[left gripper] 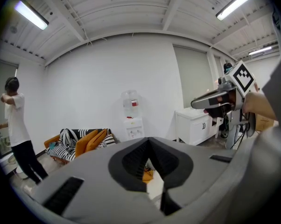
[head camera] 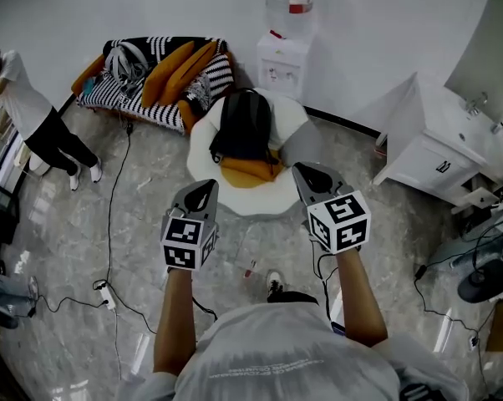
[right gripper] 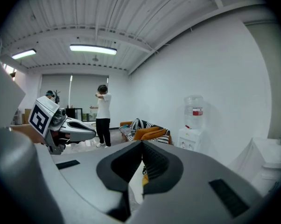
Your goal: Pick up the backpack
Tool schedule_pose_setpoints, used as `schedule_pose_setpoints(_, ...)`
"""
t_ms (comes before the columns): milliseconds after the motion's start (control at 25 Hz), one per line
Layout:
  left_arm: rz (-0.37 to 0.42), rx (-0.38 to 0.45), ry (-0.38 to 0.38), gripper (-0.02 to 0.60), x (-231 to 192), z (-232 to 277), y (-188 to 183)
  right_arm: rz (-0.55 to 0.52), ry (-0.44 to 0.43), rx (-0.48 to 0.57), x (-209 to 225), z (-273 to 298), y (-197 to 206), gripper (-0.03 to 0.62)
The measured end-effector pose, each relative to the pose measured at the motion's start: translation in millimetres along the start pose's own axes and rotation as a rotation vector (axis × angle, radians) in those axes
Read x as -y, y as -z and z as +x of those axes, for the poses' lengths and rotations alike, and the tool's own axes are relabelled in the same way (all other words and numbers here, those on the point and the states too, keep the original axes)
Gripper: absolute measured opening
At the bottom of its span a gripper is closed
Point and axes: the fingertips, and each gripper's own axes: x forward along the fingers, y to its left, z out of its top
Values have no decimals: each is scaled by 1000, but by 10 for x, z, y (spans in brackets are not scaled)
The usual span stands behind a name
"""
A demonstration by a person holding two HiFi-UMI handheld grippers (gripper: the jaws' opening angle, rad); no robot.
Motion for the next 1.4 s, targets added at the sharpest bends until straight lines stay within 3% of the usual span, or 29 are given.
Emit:
schedule_pose_setpoints(280, -6, -11, -27, 21, -38, 356, -94, 48, 1, -11, 420, 254, 4, 3)
schedule_pose_setpoints(760, -17, -39, -76, 21, -184, 782, -121, -6, -91, -31, 671, 728, 6, 3)
schedule_pose_setpoints(1400, -19, -21, -78, 21, -605, 1189, -155, -54, -26, -50, 930, 1218, -42, 3)
